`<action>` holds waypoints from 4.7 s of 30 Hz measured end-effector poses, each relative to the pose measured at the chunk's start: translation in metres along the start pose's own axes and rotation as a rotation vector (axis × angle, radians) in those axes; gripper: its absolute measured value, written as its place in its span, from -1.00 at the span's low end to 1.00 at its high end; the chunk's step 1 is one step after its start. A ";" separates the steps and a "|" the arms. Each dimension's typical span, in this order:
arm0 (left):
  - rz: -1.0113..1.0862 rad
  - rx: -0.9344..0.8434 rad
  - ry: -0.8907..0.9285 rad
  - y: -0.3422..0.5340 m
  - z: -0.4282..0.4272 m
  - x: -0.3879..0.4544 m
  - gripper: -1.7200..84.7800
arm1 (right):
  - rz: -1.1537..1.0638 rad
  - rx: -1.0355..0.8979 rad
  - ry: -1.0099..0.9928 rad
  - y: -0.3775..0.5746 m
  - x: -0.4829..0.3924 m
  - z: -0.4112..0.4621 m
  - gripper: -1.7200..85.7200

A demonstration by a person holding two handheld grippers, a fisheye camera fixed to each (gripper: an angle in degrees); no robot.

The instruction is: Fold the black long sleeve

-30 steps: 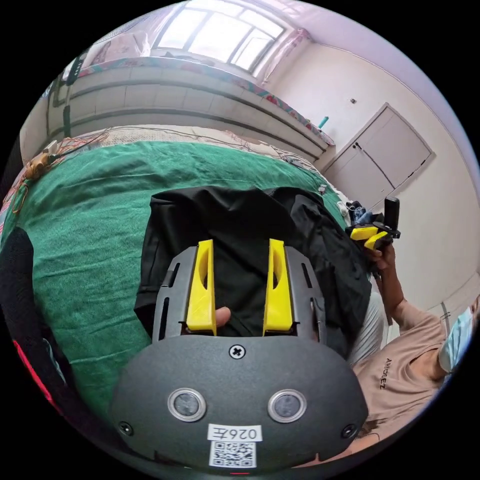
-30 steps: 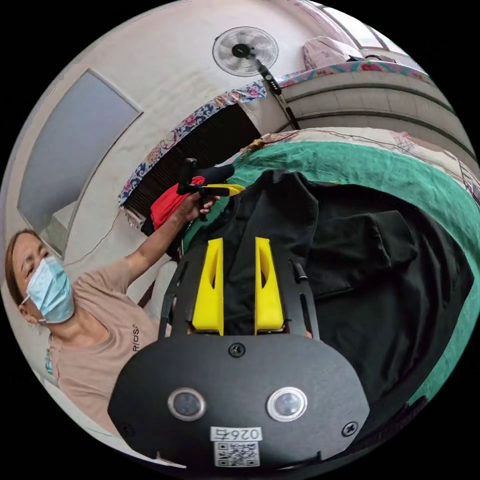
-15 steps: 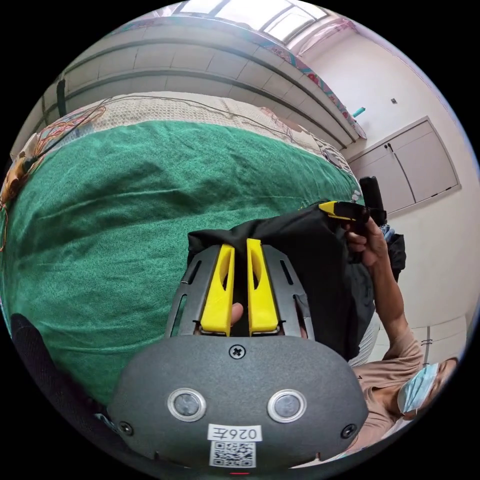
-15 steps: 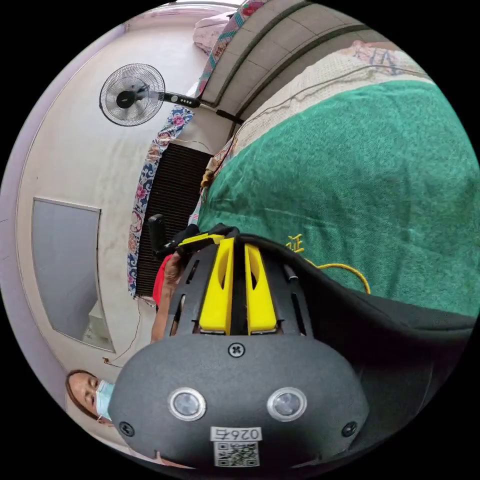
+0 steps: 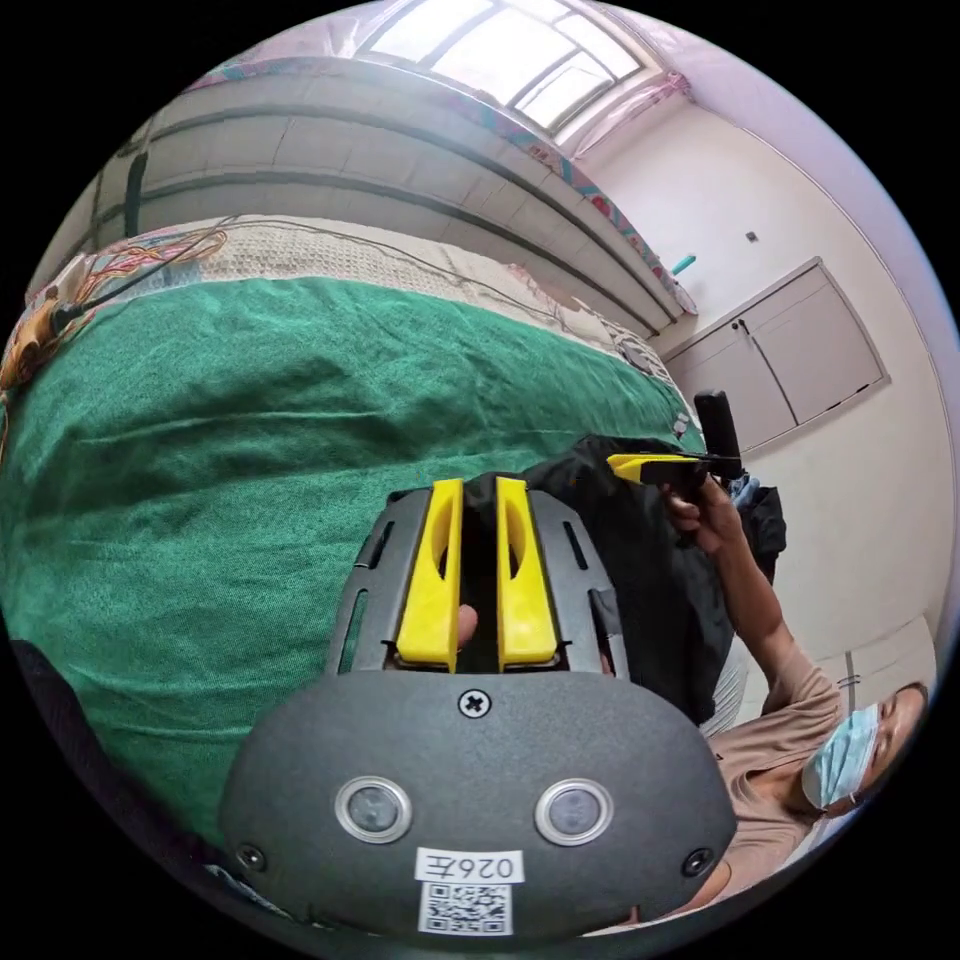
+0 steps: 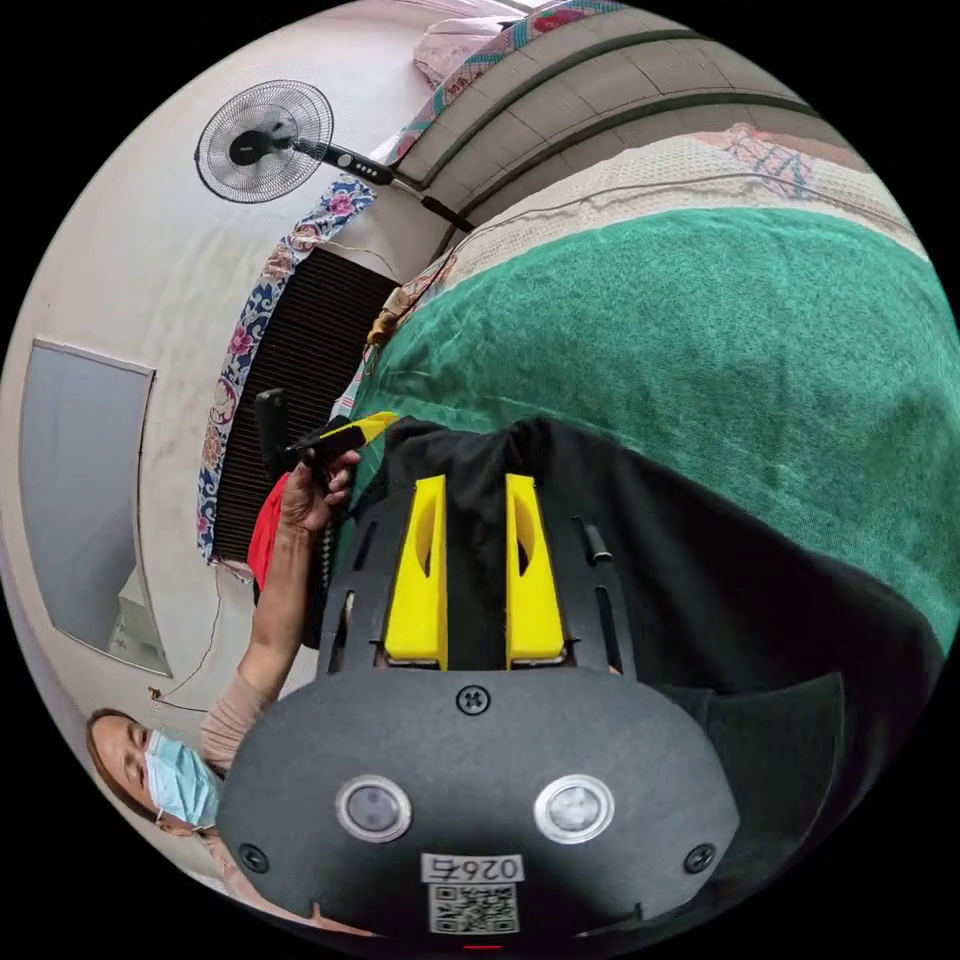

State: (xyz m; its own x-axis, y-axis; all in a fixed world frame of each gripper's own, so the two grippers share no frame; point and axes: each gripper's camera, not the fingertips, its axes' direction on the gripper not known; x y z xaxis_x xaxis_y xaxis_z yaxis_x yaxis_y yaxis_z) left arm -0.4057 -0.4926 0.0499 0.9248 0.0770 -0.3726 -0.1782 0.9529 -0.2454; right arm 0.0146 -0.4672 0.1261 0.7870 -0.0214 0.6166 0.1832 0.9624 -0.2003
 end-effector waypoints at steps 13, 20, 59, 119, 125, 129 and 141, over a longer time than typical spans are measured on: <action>0.237 0.287 0.080 0.093 -0.078 0.061 -0.98 | -0.232 0.135 0.177 0.117 -0.078 -0.055 -0.88; 0.469 0.053 0.253 0.165 -0.018 0.208 -0.98 | -0.397 -0.063 0.184 0.249 -0.154 0.002 -0.93; -0.043 0.010 0.217 0.221 0.048 0.137 -0.83 | -0.439 -0.260 0.374 0.527 -0.283 0.110 -0.91; 0.726 0.051 0.095 0.278 0.278 0.751 -0.74 | 0.331 0.785 0.627 0.973 -0.069 -0.189 -0.74; 0.637 -0.058 0.060 0.216 0.328 0.787 -0.66 | 0.382 0.774 0.507 0.990 -0.030 -0.191 -0.73; 0.552 -0.104 0.045 0.170 0.354 0.798 -0.64 | 0.405 0.760 0.425 0.991 -0.012 -0.189 -0.69; 0.476 -0.305 -0.289 0.078 0.438 0.828 -0.52 | 0.363 0.694 0.497 0.964 -0.018 -0.173 -0.74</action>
State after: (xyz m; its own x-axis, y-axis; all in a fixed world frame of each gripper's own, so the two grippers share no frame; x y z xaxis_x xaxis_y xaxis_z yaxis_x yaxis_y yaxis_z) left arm 0.4936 -0.2258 0.1136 0.7665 0.5883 -0.2576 -0.6406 0.6715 -0.3726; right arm 0.2788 0.4144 -0.2101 0.9186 0.3538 0.1761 -0.3915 0.8757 0.2826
